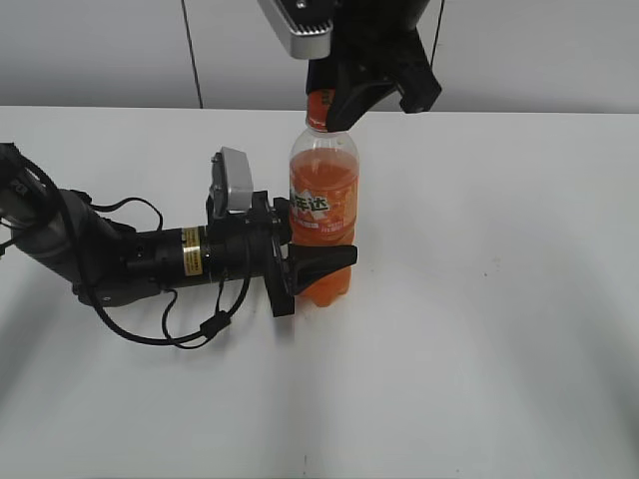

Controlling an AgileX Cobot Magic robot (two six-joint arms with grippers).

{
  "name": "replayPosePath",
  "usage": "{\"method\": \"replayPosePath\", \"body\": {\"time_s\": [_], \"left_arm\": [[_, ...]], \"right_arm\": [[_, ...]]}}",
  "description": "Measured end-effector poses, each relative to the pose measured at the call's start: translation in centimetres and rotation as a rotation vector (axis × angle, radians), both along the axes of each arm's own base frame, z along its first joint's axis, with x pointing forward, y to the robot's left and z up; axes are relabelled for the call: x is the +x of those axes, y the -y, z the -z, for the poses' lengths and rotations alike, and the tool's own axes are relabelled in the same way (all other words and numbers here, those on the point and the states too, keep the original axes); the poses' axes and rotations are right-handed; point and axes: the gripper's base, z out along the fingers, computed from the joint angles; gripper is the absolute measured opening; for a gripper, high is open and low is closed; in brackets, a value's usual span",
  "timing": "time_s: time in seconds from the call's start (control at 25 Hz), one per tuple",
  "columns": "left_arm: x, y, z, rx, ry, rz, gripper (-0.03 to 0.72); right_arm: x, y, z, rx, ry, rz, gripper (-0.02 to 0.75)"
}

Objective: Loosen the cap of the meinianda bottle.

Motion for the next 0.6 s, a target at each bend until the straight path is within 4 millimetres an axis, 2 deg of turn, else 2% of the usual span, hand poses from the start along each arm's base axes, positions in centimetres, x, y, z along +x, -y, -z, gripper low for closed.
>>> {"method": "replayPosePath", "body": {"time_s": [0.28, 0.44, 0.6], "left_arm": [[-0.06, 0.11, 0.0, 0.0, 0.0, 0.003, 0.389], [-0.06, 0.11, 0.0, 0.001, 0.003, 0.003, 0.389], [-0.06, 0.16, -0.01, -0.001, 0.001, 0.0, 0.389]], "right_arm": [[-0.04, -0.05, -0.02, 0.009, -0.004, -0.006, 0.281], [-0.04, -0.06, -0.02, 0.02, -0.025, 0.047, 0.289], [-0.04, -0.31, 0.04, 0.059, -0.069, 0.145, 0.423]]}}
